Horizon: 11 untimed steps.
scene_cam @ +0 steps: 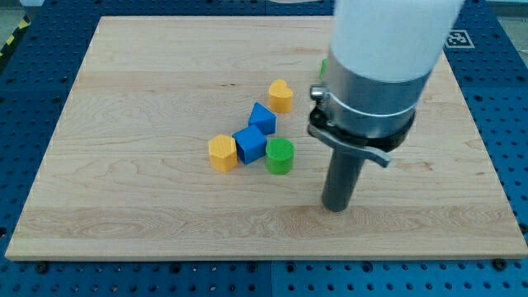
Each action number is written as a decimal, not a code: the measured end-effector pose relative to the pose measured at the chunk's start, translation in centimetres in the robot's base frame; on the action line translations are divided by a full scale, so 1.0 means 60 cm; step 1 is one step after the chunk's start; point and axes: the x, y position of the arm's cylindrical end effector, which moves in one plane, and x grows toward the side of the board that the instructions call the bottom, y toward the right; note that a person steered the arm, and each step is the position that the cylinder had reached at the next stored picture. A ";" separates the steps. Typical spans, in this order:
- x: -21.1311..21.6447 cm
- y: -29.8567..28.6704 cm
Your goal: Separate the green circle from blue cube
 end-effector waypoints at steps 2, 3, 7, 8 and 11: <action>-0.123 -0.001; -0.130 -0.002; -0.071 -0.081; -0.062 -0.081; -0.126 -0.139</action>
